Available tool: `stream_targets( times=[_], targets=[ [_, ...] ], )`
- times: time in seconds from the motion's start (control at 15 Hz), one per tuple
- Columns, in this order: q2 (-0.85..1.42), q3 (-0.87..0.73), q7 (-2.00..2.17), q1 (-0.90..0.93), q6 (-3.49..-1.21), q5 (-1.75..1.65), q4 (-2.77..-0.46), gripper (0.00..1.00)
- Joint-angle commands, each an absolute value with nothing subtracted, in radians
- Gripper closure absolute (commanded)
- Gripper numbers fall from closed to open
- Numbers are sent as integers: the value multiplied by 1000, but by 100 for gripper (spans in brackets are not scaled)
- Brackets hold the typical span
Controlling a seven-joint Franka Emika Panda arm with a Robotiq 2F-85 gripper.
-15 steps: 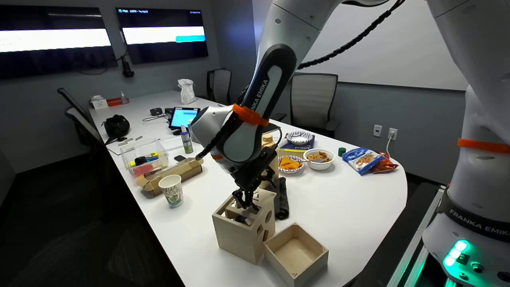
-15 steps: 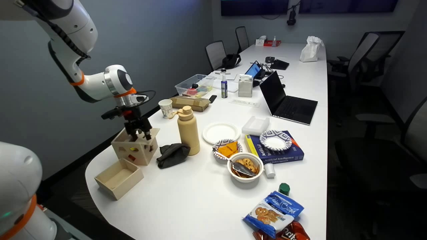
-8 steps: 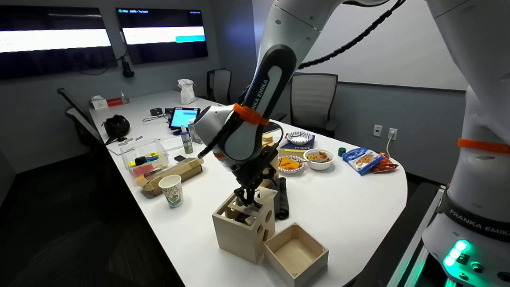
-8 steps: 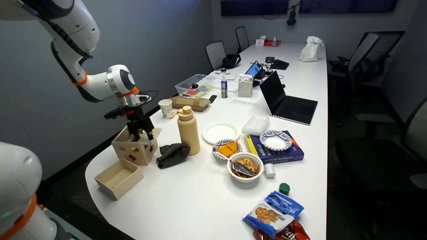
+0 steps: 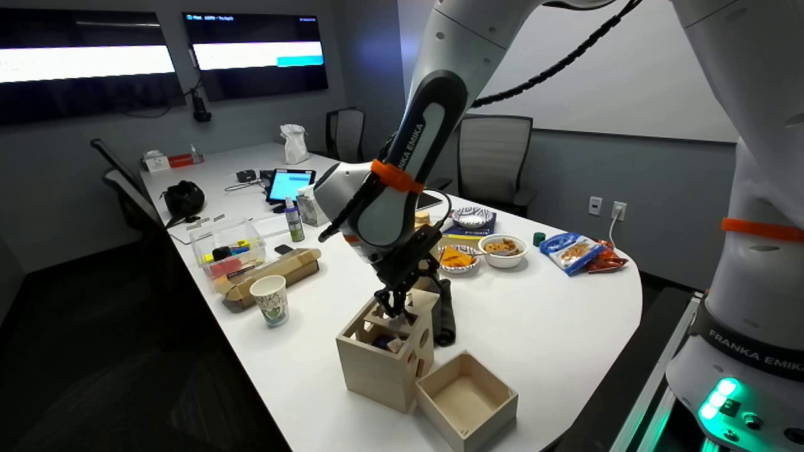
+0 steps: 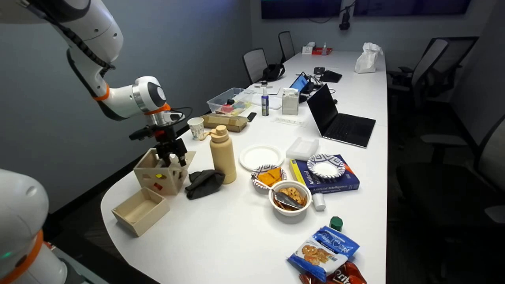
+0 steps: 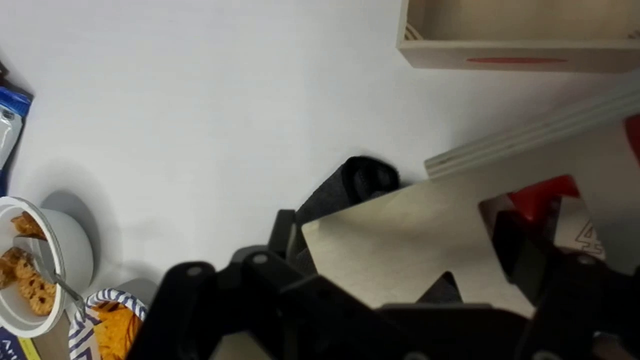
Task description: Slide the lid on the wooden toy box.
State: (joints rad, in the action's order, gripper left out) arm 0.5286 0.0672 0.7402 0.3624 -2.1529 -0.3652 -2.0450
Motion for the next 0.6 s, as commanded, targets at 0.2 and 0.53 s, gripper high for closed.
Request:
stream_targets(
  times=[0.2,0.53],
  targets=[
    [512,65,700,343,-2155,-327,-2050,0],
    [473,81,632,342,-2152,-301,-2070,0]
  ],
)
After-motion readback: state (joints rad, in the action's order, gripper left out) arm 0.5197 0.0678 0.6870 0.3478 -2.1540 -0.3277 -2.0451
